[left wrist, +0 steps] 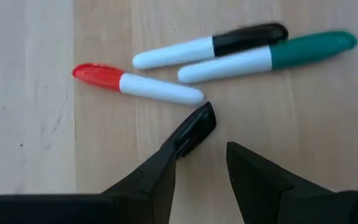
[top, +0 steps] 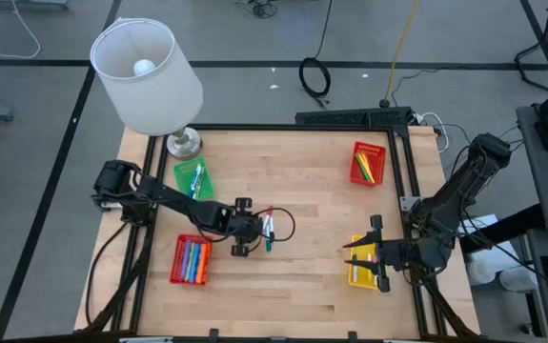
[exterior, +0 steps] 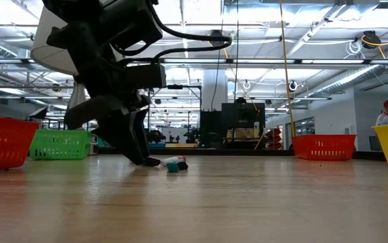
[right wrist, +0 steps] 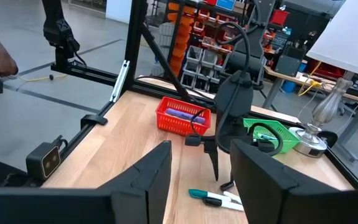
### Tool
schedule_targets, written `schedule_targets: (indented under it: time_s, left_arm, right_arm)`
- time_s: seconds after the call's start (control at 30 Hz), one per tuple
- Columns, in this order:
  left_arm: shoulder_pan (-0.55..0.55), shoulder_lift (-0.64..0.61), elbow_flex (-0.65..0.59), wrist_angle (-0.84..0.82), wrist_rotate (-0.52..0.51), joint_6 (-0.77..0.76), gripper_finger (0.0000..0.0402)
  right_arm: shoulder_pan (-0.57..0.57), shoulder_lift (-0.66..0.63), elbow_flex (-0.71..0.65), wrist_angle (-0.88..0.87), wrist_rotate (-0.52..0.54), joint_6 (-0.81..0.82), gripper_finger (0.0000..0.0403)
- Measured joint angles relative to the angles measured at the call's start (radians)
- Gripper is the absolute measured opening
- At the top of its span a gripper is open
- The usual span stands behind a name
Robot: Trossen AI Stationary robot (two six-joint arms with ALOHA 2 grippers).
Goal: Pick & Place Markers
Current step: Put the black highlighter pen into the yellow basket
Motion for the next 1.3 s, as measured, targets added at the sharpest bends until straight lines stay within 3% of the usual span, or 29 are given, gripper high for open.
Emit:
schedule_targets:
  time_s: [0.4,0.5,0.6,0.7,0.83,0.93,1.17,1.3]
  left_arm:
    - [0.027,-0.104,-0.004,-0.033,-0.055,0.118,0.0149]
    - [0.056,-0.105,-0.004,-0.044,-0.025,0.115,0.0149]
    - [0.095,-0.105,-0.003,-0.053,0.010,-0.054,0.0149]
    - [0.121,-0.116,-0.003,-0.064,0.013,-0.331,0.0149]
    - [0.134,-0.117,-0.003,-0.063,0.102,-0.629,0.0149]
    - [0.119,-0.113,-0.002,-0.065,0.119,-0.741,0.0149]
    - [0.065,-0.091,-0.002,-0.203,0.047,-0.944,0.0149]
    - [0.061,-0.084,-0.002,-0.226,0.033,-0.995,0.0149]
  right_arm:
    - [0.001,0.002,-0.005,-0.023,-0.001,0.005,0.0151]
    - [0.001,0.002,-0.023,-0.023,0.000,0.026,0.0150]
    - [0.001,0.002,-0.034,-0.022,0.000,0.040,0.0149]
    - [0.001,0.002,-0.035,-0.007,0.000,0.035,0.0150]
    - [0.001,0.001,-0.035,0.053,0.001,-0.021,0.0149]
    - [0.001,0.001,-0.035,0.066,0.002,-0.041,0.0147]
    - [0.001,0.001,-0.035,0.068,0.002,-0.044,0.0150]
    - [0.001,0.001,-0.035,0.069,0.002,-0.044,0.0147]
